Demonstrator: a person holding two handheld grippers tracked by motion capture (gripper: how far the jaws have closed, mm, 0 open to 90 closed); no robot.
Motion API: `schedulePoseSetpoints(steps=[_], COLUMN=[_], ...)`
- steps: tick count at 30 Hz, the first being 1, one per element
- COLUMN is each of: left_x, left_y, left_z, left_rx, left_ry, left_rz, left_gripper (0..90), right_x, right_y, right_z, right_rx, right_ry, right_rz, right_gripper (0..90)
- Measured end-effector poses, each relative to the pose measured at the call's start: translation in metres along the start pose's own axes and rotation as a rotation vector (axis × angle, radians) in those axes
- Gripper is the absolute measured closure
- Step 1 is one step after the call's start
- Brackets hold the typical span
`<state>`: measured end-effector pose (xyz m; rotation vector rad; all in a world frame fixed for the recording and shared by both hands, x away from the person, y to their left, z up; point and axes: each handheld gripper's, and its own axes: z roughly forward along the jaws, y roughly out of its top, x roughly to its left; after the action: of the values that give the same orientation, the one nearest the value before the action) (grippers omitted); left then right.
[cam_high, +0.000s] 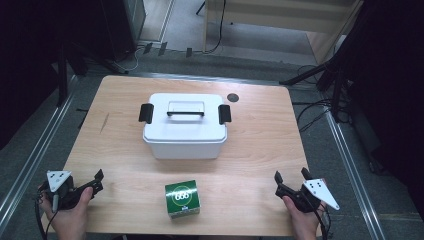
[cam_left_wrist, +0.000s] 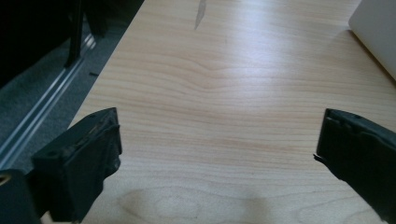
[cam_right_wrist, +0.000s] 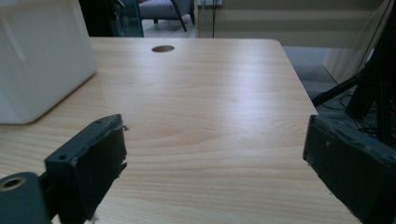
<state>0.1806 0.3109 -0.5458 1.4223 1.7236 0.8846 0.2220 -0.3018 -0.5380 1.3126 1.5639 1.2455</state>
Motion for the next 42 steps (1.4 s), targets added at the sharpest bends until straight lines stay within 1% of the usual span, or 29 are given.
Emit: schedulePoseSetpoints(steps=[2,3,4,5,6,7,8,9,12,13,15,16,17,18,19,20,22,23,25,27,28,29,32,35,36,38,39,41,42], left_x=[-0.005,-0.010,-0.014,-0.018,-0.022,-0.027,-0.032,-0.036,-0.047,-0.051,-0.057,-0.062,-0.064,-0.067,-0.071,-0.074,-0.082,-0.087,-0.095,-0.104,-0.109,-0.112,-0.123,-0.132,-0.134,-0.137,-0.140,-0.144,-0.145], left_y=[0.001,0.001,0.001,0.001,0.001,0.001,0.000,0.000,-0.002,-0.002,-0.003,-0.004,-0.004,-0.005,-0.005,-0.006,-0.007,-0.008,-0.010,-0.013,-0.014,-0.015,-0.018,-0.020,-0.020,-0.021,-0.022,-0.024,-0.025], left_z=[-0.001,-0.002,-0.003,-0.004,-0.005,-0.007,-0.009,-0.011,-0.014,-0.015,-0.016,-0.018,-0.018,-0.019,-0.021,-0.022,-0.024,-0.025,-0.027,-0.029,-0.029,-0.030,-0.031,-0.034,-0.035,-0.037,-0.038,-0.041,-0.042], left_rx=[-0.003,-0.007,-0.013,-0.016,-0.015,-0.019,-0.026,-0.032,-0.034,-0.033,-0.036,-0.034,-0.034,-0.035,-0.034,-0.031,-0.026,-0.022,-0.010,0.011,0.019,0.026,0.048,0.062,0.066,0.071,0.073,0.082,0.083], left_ry=[-0.007,-0.009,-0.009,-0.019,-0.035,-0.051,-0.065,-0.075,-0.109,-0.126,-0.141,-0.148,-0.156,-0.172,-0.193,-0.201,-0.235,-0.250,-0.279,-0.320,-0.341,-0.350,-0.378,-0.402,-0.419,-0.433,-0.449,-0.467,-0.474], left_rz=[0.013,0.027,0.037,0.046,0.057,0.062,0.069,0.083,0.106,0.108,0.118,0.127,0.127,0.125,0.125,0.131,0.134,0.139,0.149,0.155,0.156,0.161,0.175,0.192,0.190,0.194,0.196,0.214,0.215], left_gripper=[3.8,4.5,6.6,7.7,7.7,8.0,10.7,15.5,15.8,16.3,18.3,21.9,25.2,30.9,35.4,39.7,44.4,47.6,53.8,60.2,62.6,65.3,70.4,76.0,78.1,81.5,83.0,86.6,88.1], right_x=[0.004,0.007,0.011,0.014,0.019,0.024,0.028,0.034,0.044,0.048,0.055,0.059,0.063,0.066,0.070,0.075,0.083,0.088,0.099,0.108,0.113,0.117,0.128,0.137,0.141,0.147,0.151,0.157,0.160], right_y=[0.002,0.002,0.003,0.004,0.004,0.005,0.006,0.007,0.010,0.010,0.012,0.012,0.013,0.014,0.015,0.017,0.018,0.018,0.016,0.014,0.012,0.011,0.007,0.005,0.005,0.003,0.002,0.001,0.000], right_z=[-0.001,-0.001,-0.001,-0.001,-0.001,-0.001,-0.001,-0.001,0.000,-0.001,-0.001,-0.001,-0.002,-0.003,-0.004,-0.006,-0.007,-0.007,-0.006,-0.003,-0.001,0.000,0.002,0.003,0.003,0.003,0.003,0.003,0.003], right_rx=[-0.003,-0.010,-0.004,-0.004,-0.008,-0.007,-0.009,-0.015,-0.006,-0.005,0.007,0.010,0.018,0.019,0.020,0.022,0.019,0.028,0.048,0.084,0.104,0.119,0.138,0.149,0.154,0.161,0.165,0.170,0.172], right_ry=[0.020,0.027,0.034,0.041,0.059,0.066,0.076,0.093,0.127,0.148,0.174,0.187,0.189,0.186,0.191,0.210,0.244,0.265,0.284,0.327,0.351,0.369,0.412,0.434,0.448,0.466,0.476,0.495,0.505], right_rz=[0.036,0.041,0.030,0.019,0.006,-0.002,-0.012,-0.016,-0.002,0.002,-0.001,-0.008,-0.020,-0.023,-0.015,-0.011,-0.017,-0.024,-0.055,-0.059,-0.057,-0.056,-0.066,-0.076,-0.072,-0.078,-0.080,-0.080,-0.082], right_gripper=[11.2,14.1,15.2,17.4,21.0,23.0,24.5,26.5,32.5,35.7,41.4,45.4,48.9,51.9,54.2,56.4,59.5,62.4,67.8,72.5,73.2,74.6,78.8,82.8,83.9,86.5,87.2,89.9,90.0])
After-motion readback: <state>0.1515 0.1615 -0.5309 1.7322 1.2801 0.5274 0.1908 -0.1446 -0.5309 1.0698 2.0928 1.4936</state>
